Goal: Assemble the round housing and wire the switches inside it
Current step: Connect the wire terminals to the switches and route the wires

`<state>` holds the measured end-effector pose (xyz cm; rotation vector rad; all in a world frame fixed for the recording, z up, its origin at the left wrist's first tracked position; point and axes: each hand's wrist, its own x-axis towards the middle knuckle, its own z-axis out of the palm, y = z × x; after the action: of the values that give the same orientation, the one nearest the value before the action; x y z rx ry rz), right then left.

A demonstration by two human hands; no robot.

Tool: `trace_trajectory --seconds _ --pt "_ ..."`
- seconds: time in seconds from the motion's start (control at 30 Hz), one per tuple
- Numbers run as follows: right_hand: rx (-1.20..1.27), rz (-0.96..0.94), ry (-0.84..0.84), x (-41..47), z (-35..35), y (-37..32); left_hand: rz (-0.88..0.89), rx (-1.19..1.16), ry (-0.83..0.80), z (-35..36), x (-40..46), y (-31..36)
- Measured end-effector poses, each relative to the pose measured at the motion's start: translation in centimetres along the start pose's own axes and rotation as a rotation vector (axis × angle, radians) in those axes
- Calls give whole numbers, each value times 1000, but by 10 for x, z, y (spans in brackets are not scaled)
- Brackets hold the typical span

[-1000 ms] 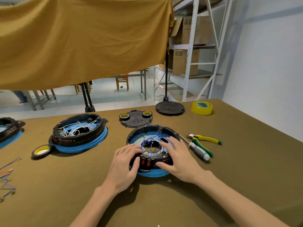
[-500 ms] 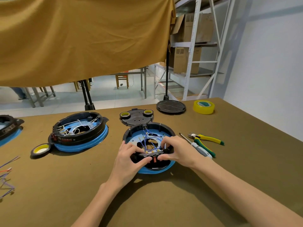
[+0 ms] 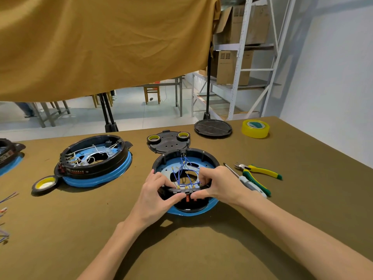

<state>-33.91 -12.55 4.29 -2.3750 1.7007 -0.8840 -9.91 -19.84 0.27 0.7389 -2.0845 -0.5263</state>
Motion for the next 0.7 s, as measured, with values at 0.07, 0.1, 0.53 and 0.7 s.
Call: trace_trajectory --seconds 0.07,0.1,0.53,0.7 --pt "-28 -2 2 -1 1 -2 11 16 -13 0 0 -1" --pt "-59 -11 11 -2 2 -3 15 29 -22 0 -1 -1" --pt "-96 -29 136 -11 12 -10 44 30 -17 3 -7 -3" --pt "19 43 118 -13 14 -2 61 85 23 10 -10 -6"
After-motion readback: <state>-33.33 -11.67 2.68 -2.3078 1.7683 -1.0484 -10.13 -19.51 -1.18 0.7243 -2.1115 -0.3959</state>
